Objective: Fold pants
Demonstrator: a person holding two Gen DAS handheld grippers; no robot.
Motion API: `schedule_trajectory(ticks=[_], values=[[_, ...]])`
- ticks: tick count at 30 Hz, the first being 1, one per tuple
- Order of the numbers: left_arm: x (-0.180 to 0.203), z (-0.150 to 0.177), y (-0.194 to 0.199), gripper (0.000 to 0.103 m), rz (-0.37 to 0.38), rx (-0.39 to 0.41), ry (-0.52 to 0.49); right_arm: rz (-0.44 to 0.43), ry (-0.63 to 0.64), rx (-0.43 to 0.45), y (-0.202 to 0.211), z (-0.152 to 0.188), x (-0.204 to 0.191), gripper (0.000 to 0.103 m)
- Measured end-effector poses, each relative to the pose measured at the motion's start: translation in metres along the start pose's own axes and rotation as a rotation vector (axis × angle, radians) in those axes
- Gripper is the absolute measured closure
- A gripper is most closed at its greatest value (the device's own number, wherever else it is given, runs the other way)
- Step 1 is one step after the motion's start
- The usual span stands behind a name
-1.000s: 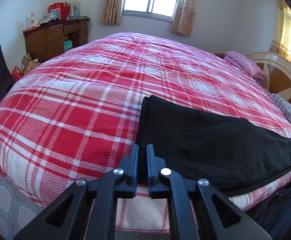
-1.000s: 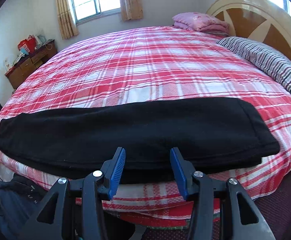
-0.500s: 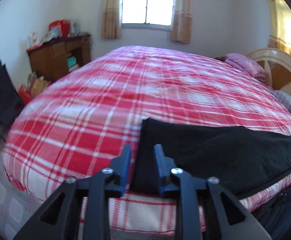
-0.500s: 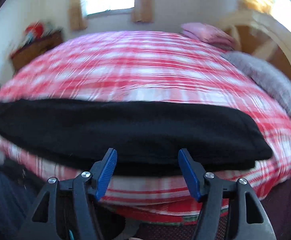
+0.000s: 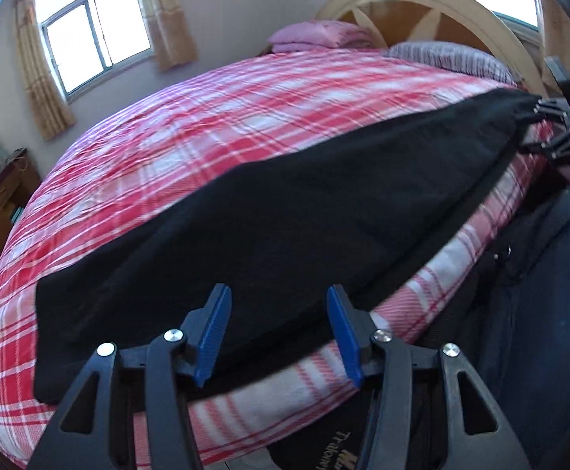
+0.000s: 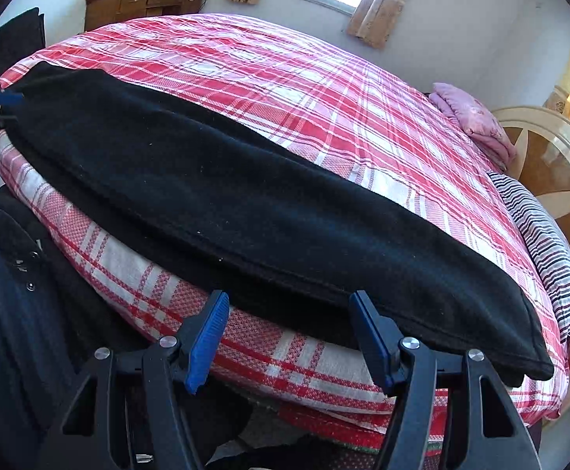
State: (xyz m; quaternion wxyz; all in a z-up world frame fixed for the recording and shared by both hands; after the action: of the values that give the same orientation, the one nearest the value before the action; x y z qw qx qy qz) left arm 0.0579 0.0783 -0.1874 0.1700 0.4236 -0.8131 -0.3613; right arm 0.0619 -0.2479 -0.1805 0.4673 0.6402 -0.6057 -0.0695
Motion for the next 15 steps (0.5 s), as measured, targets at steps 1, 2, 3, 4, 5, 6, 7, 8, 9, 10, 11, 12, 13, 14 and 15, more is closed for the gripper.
schedule_trajectory(ticks=[1, 2, 3, 4, 5, 6, 7, 8, 9, 10, 11, 12, 13, 14, 15], values=[[0.005, 0.000, -0.003, 0.049, 0.006, -0.015, -0.019, 0.003, 0.005, 0.000, -0.001, -0.001, 0.000, 0.038], [0.008, 0.003, -0.004, 0.049, 0.008, -0.025, -0.031, 0.007, 0.010, 0.000, -0.001, -0.001, 0.000, 0.038], [0.010, 0.004, -0.006, 0.049, 0.010, -0.042, -0.044, 0.010, 0.013, -0.001, -0.001, -0.002, 0.000, 0.038], [0.013, 0.005, -0.008, 0.049, 0.011, -0.054, -0.053, 0.009, 0.017, -0.002, -0.002, -0.002, -0.001, 0.038], [0.013, 0.007, -0.007, 0.049, 0.015, -0.059, -0.057, 0.007, 0.019, -0.002, -0.002, -0.003, -0.002, 0.038], [0.013, 0.007, -0.009, 0.049, 0.018, -0.064, -0.055, 0.005, 0.022, -0.001, -0.003, -0.003, -0.003, 0.038], [0.012, 0.007, -0.011, 0.049, 0.017, -0.068, -0.052, 0.005, 0.024, -0.004, -0.004, -0.002, -0.003, 0.038], [0.011, 0.006, -0.013, 0.049, 0.020, -0.073, -0.049, 0.006, 0.028, -0.006, -0.006, -0.002, -0.004, 0.038], [0.011, 0.006, -0.016, 0.049, 0.020, -0.079, -0.044, 0.008, 0.030, -0.006, -0.007, -0.002, -0.004, 0.038], [0.010, 0.007, -0.019, 0.049, 0.022, -0.089, -0.036, 0.010, 0.031, -0.004, -0.007, -0.003, -0.005, 0.038], [0.011, 0.007, -0.022, 0.049, 0.025, -0.097, -0.031, 0.011, 0.032, -0.003, -0.007, -0.003, -0.005, 0.038], [0.011, 0.008, -0.023, 0.049, 0.029, -0.102, -0.029, 0.011, 0.033, 0.000, -0.007, -0.004, -0.005, 0.038], [0.011, 0.007, -0.024, 0.049, 0.031, -0.100, -0.028, 0.013, 0.035, 0.003, -0.006, -0.003, -0.005, 0.038], [0.011, 0.006, -0.025, 0.049, 0.033, -0.099, -0.025, 0.017, 0.038, 0.006, -0.006, -0.004, -0.005, 0.038], [0.012, 0.006, -0.024, 0.049, 0.033, -0.101, -0.026, 0.023, 0.040, 0.009, -0.006, -0.004, -0.006, 0.038]])
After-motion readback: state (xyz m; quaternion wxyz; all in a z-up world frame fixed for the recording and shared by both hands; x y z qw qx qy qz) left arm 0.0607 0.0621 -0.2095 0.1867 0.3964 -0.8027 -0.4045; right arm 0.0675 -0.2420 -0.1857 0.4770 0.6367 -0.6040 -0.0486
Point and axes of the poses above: each gripper's, at about its wrist camera, not at the fingertips, and y roughly against the way its jaws point, x to its right, z to its underside, the point moved 1 cm from there along -y, roughly the way its jaws point, and after that the axes turned 10 degrees about z, right-handed, at the moved point
